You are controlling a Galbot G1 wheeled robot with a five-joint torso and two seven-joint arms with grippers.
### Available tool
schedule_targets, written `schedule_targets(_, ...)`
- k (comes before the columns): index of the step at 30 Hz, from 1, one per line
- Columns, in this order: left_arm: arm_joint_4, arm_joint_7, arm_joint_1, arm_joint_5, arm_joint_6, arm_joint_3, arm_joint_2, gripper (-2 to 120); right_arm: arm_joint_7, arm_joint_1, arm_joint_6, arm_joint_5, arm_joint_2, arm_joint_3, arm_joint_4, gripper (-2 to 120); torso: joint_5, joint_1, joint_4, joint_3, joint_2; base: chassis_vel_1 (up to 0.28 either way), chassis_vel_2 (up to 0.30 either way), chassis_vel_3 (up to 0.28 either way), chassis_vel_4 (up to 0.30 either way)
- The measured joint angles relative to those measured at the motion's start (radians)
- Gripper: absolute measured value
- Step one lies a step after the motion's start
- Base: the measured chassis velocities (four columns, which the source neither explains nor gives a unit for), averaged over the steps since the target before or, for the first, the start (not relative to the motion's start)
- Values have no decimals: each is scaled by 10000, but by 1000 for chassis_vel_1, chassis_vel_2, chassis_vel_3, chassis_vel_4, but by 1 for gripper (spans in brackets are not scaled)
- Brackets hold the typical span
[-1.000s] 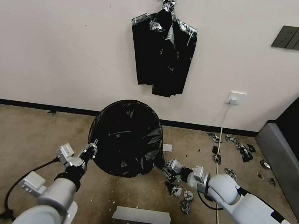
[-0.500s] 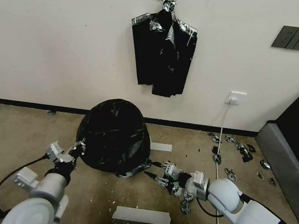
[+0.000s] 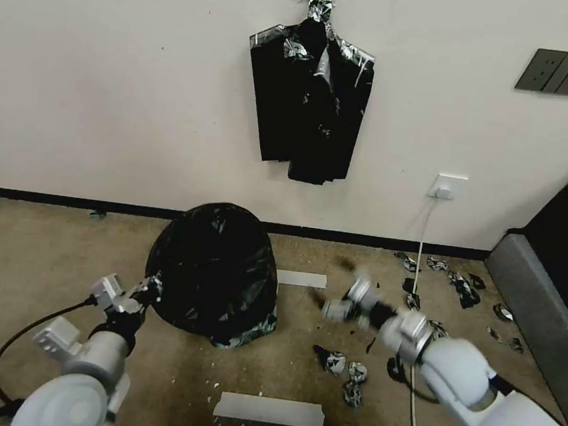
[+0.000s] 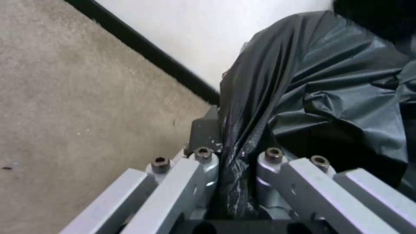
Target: Place a trash bag onto the trash bin.
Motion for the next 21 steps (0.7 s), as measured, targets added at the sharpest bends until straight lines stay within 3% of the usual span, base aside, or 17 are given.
schedule_targets(2, 19, 96, 82, 290, -41, 128, 231, 7, 397, 279, -367, 28, -33, -17, 567, 86, 2, 0, 2, 1, 0, 0, 0, 0, 0)
schedule_targets(5, 9, 152, 8, 909, -75, 414, 532, 7, 1406, 1316, -2266, 274, -371, -1118, 2457, 68, 0, 0, 0, 0, 0, 0, 0, 0, 0)
schedule_targets(6, 9, 152, 8, 909, -75, 414, 532, 7, 1406, 1316, -2266, 274, -371, -1118, 2457, 68, 0, 0, 0, 0, 0, 0, 0, 0, 0)
schedule_targets(9, -107, 218, -180, 1701, -74, 700, 487, 7, 1704, 2222, -4317, 966, -467, -2318, 3321, 55, 2, 1, -2, 0, 0, 0, 0, 0, 0)
schedule_targets(10, -107, 218, -180, 1701, -74, 700, 487, 7, 1704, 2222, -4317, 966, -467, -2318, 3321, 55, 2, 1, -2, 0, 0, 0, 0, 0, 0)
schedule_targets(14, -199, 394, -242, 2352, -79, 929, 472, 7, 1939, 3363, -5966, 1791, -286, -3654, 3479, 37, 2, 0, -1, 0, 0, 0, 0, 0, 0)
schedule_targets(18, -203, 512, -279, 2747, -105, 987, 472, 7, 2219, 4029, -6658, 2317, -114, -4458, 3406, 26, -2, 0, 0, 0, 0, 0, 0, 0, 0)
schedule_targets(21, -109, 586, -319, 3145, -145, 1014, 424, 7, 2978, 4867, -7154, 3246, 233, -5872, 3122, 14, -1, 1, 0, 0, 0, 0, 0, 0, 0)
